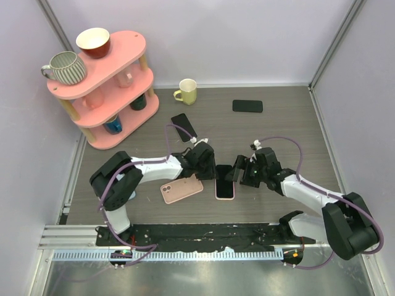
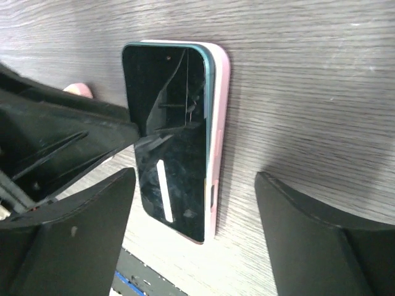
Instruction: Put the phone into the phone case
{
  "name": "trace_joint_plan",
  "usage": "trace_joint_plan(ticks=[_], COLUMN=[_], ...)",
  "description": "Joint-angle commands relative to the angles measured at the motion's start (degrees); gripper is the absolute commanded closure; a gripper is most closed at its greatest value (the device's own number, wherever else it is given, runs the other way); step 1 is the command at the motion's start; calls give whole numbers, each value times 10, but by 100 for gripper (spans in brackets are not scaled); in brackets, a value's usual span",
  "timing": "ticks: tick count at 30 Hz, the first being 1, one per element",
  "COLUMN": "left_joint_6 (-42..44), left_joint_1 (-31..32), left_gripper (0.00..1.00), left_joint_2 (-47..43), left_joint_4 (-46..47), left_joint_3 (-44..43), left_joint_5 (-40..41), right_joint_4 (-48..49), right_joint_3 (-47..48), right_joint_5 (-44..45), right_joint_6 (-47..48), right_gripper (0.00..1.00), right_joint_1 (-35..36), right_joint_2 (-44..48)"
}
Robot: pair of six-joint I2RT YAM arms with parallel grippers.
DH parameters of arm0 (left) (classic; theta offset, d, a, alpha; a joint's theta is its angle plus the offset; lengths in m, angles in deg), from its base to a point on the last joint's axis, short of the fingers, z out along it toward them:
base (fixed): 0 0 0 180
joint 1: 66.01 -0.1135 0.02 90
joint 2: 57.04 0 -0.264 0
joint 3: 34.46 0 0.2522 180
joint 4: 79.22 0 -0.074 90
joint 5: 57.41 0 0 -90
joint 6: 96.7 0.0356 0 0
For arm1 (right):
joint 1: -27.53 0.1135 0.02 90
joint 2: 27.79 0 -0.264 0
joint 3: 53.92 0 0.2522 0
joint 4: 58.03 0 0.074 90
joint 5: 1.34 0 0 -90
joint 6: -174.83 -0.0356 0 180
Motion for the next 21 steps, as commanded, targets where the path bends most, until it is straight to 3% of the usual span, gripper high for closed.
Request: trace_joint_plan(ticks=[1,8,14,21], left_joint_6=[16,15,4,-32], left_joint_1=[-6,-12,-15,-26], left_gripper=[64,66,68,75], left_joint_2=[13,39,37,38], left_joint_4=[35,53,77,133], left_joint_3=[1,1,19,53], left_joint_5=[-25,-54,-80,-133], right_joint_4=[17,-5,3,57], right_joint_3=[-19,-19,-29,-49], right_joint_5=[0,30,31,3], right_joint_6=[16,22,22,-5], right_gripper=[6,2,11,15], right_joint_1=[2,2,2,3], right_joint_2=[29,58,40,17])
